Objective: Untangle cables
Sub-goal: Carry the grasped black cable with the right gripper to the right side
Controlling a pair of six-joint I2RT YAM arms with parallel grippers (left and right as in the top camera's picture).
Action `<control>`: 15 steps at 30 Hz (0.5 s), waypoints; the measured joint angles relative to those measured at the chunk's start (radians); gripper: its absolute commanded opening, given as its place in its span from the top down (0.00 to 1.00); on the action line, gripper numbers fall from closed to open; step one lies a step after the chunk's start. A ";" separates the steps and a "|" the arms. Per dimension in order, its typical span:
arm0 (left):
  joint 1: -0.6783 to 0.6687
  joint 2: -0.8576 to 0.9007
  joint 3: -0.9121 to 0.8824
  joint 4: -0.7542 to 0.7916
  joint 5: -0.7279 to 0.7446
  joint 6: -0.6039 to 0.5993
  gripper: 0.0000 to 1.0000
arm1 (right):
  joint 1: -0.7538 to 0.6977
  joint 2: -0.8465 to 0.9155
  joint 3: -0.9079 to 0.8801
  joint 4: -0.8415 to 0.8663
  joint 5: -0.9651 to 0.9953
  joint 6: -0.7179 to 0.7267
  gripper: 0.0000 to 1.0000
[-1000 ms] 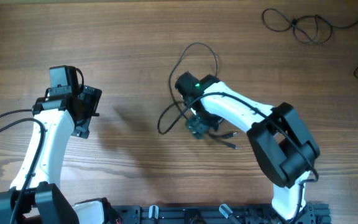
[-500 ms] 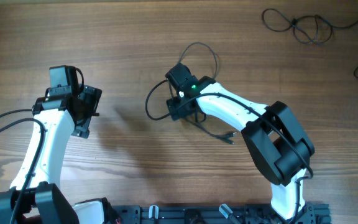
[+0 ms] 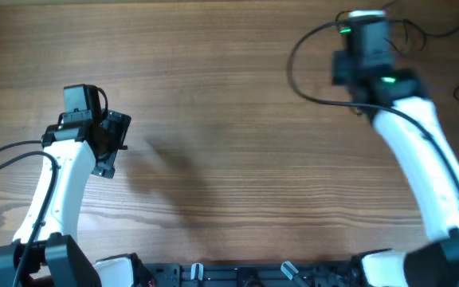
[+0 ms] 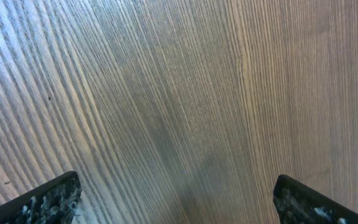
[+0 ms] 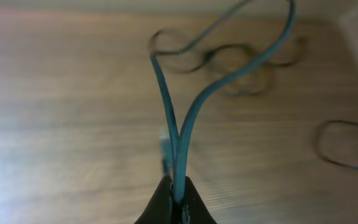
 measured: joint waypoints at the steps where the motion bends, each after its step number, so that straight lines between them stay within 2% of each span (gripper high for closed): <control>1: 0.000 0.000 0.000 0.000 0.000 0.000 0.00 | -0.048 -0.013 0.001 -0.018 0.000 0.023 0.96; 3: 0.000 0.000 0.000 0.000 0.000 0.000 0.00 | -0.140 0.002 -0.005 -0.053 -0.005 0.140 0.96; 6: 0.000 0.000 0.000 0.000 0.000 0.000 0.00 | -0.231 0.044 -0.080 -0.015 -0.007 0.316 0.96; 12: 0.000 0.000 0.000 -0.004 0.023 0.000 0.00 | -0.243 0.233 -0.258 0.205 -0.061 0.402 0.96; 15: 0.000 0.000 0.000 -0.004 0.033 0.000 0.00 | -0.244 0.312 -0.267 0.200 -0.084 0.466 0.96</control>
